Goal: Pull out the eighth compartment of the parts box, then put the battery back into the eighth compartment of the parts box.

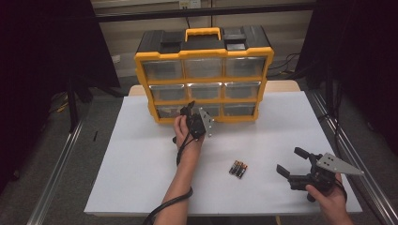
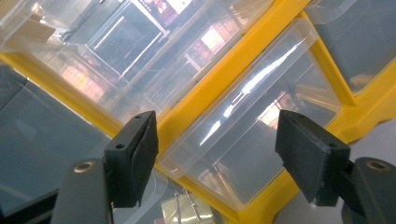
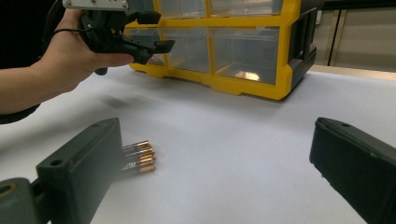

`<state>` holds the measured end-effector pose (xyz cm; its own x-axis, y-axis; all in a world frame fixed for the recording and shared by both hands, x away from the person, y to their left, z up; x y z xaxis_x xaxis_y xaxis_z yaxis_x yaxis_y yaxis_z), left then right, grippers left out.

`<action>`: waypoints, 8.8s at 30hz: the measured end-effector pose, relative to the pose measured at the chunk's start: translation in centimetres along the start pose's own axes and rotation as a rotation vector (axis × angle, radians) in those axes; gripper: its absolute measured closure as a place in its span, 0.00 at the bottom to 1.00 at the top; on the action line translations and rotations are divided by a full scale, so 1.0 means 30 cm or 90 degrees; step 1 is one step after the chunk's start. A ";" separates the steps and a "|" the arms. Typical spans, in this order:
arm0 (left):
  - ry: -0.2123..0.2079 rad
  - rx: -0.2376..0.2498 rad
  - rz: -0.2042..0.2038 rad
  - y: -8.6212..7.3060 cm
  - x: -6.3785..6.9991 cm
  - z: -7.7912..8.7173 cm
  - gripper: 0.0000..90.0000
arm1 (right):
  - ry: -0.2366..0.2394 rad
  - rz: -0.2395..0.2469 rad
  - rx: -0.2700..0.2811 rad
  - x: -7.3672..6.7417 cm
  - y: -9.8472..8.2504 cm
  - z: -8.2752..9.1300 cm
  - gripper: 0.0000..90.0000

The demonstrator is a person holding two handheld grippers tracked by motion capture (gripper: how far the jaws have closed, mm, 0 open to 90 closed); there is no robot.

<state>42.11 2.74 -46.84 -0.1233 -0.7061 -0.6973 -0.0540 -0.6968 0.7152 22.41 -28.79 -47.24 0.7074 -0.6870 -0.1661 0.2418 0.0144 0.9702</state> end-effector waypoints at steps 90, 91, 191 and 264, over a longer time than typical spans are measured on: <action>0.012 0.020 -0.139 0.006 0.006 0.124 0.69 | 0.006 0.009 -0.003 -0.006 0.002 -0.012 0.02; 0.014 0.020 -0.132 0.005 0.008 0.127 0.70 | 0.006 0.009 -0.003 -0.006 0.002 -0.012 0.02; -0.019 -0.011 0.173 -0.078 -0.014 0.261 0.36 | 0.019 0.019 -0.016 -0.025 -0.002 -0.031 0.02; -0.565 -0.159 0.358 0.002 0.092 0.347 0.41 | 0.000 0.019 -0.012 -0.018 -0.001 -0.011 0.02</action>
<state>31.46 2.05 -48.21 -0.7473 -0.6591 0.0838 0.4254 -0.3777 0.8224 22.24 -28.18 -47.24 0.7146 -0.6859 -0.1375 0.2332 0.0482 0.9712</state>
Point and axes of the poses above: each handheld gripper's, and its own axes: z roughly backward along the jaws, y roughly out of its top, x roughly to its right, the point moved 3 cm from there along -z, roughly forward along the jaws, and after that the axes turned 13 degrees about y, right-handed, at the moved point
